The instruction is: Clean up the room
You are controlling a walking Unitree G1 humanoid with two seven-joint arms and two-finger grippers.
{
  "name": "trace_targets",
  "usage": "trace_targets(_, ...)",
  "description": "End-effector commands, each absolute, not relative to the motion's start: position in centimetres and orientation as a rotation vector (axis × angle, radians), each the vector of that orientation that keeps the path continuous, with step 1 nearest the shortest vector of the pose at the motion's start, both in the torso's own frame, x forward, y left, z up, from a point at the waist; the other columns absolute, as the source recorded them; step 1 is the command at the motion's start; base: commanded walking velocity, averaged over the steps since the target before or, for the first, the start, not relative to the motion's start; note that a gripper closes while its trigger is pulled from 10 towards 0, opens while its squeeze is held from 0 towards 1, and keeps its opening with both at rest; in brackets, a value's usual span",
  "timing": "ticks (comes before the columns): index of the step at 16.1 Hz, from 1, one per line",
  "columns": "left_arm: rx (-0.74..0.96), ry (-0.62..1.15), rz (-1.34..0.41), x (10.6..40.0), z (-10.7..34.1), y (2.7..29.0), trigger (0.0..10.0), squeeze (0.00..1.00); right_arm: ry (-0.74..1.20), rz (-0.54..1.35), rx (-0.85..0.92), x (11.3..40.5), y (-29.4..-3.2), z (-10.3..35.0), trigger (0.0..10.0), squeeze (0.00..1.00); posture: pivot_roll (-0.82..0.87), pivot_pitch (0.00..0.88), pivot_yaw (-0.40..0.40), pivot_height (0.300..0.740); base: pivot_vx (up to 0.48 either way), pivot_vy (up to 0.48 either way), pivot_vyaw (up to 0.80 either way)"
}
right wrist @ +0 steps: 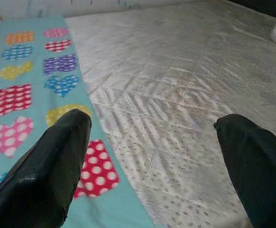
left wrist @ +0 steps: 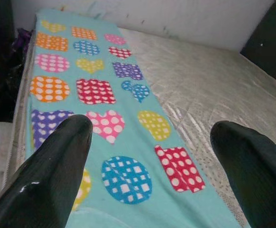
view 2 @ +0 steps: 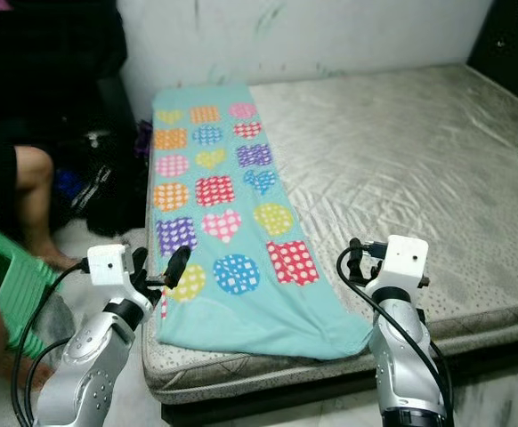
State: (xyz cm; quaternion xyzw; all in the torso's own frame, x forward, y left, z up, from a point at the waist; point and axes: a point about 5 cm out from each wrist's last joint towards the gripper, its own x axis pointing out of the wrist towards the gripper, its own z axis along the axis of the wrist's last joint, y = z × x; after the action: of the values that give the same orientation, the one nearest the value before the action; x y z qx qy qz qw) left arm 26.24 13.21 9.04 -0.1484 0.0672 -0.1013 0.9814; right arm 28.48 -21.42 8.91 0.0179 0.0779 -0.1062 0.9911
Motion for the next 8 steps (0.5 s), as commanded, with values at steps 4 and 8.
trace_targets(4,-0.294,0.112,-0.206,26.16,9.40,13.65,10.0,0.00,0.152,-0.196,0.040,28.75,-20.95,8.97,10.0,0.00,-0.09,0.000,0.036,0.740,0.201,0.000,0.00)
trace_targets(8,-0.293,0.117,-0.207,26.11,9.34,13.68,10.0,0.00,0.157,-0.200,0.039,28.49,-21.00,8.76,10.0,0.00,-0.10,0.000,0.037,0.740,0.291,0.000,0.00)
